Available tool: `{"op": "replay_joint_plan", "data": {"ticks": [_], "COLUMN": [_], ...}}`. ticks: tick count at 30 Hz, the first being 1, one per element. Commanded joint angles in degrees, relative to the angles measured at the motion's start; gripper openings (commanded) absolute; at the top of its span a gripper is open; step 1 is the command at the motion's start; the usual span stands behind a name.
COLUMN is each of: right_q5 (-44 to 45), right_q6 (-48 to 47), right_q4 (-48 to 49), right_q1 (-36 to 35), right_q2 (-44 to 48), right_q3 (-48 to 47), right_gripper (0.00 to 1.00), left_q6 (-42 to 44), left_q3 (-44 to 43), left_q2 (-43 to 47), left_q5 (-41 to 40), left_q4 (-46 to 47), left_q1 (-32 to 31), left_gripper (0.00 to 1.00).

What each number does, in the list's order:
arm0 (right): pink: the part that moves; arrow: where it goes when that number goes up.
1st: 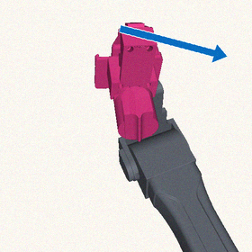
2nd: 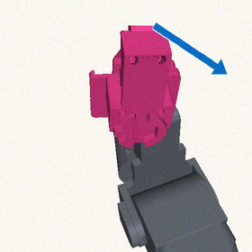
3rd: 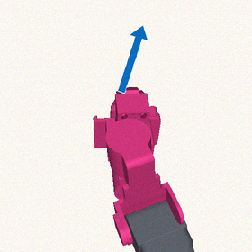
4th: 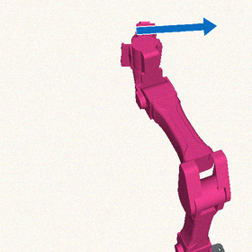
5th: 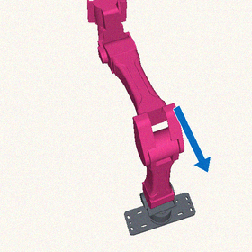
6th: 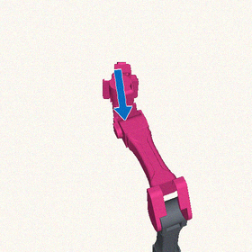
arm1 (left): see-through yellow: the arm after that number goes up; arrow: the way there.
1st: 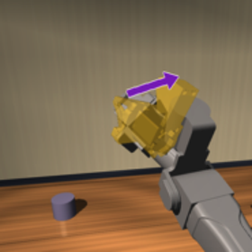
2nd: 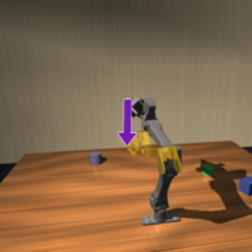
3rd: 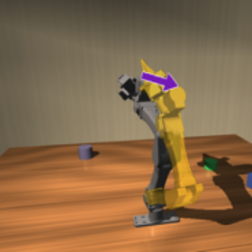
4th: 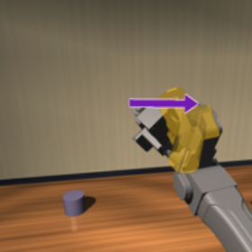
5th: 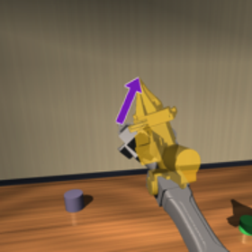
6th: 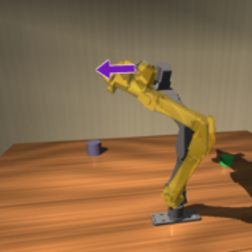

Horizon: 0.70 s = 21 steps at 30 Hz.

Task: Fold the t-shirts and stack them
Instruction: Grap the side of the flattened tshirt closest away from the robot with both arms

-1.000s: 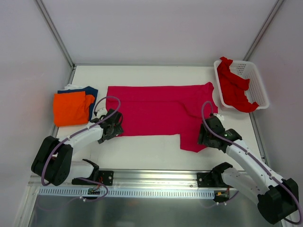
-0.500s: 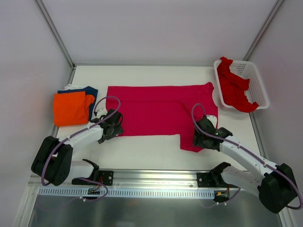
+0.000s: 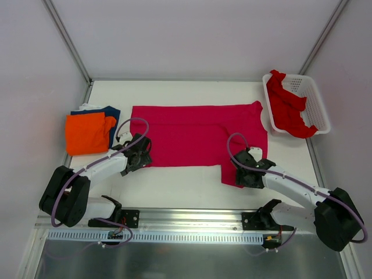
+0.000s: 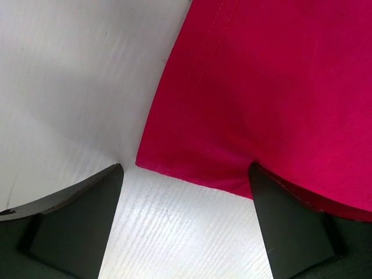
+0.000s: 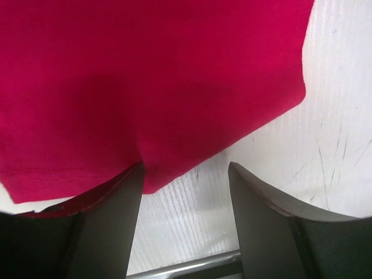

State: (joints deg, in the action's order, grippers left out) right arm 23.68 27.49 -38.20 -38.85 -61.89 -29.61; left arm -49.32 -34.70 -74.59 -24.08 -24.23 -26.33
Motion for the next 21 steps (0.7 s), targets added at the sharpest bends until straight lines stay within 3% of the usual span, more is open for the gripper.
{"op": "replay_joint_plan", "data": {"ticks": [1, 8, 12, 13, 17, 21], "right_q5": [3.2, 5.1, 5.4, 5.4, 5.1, 5.7], "right_q6": [2.5, 2.0, 2.0, 2.0, 2.2, 2.4], "right_q4": [2.7, 4.4, 5.1, 5.0, 4.8, 3.7], "right_q1": [-1.1, -1.6, -2.0, -2.0, -2.5, -3.0], "right_q2": [-2.2, -7.1, -8.2, -8.5, -8.5, -7.6], "right_q3": [0.0, -2.5, -2.7, -2.7, -2.7, -2.9], "right_gripper": [0.63, 0.61, 0.35, 0.24, 0.01, 0.01], "left_q6": [-0.3, -0.3, -0.3, -0.3, 0.0, 0.2], "left_q3": [-0.5, -0.6, -0.7, -0.7, -1.2, -1.4], "left_q2": [-0.5, -1.1, -1.3, -1.3, -2.1, -2.5], "left_q5": [-1.0, -1.1, -1.1, -1.1, -1.0, -1.0], "left_q4": [-1.0, -1.0, -1.0, -1.0, -1.0, -1.0], "left_q1": [-0.6, -0.7, -0.7, -0.7, -0.7, -0.7], "left_gripper": [0.90, 0.88, 0.80, 0.79, 0.62, 0.32]}}
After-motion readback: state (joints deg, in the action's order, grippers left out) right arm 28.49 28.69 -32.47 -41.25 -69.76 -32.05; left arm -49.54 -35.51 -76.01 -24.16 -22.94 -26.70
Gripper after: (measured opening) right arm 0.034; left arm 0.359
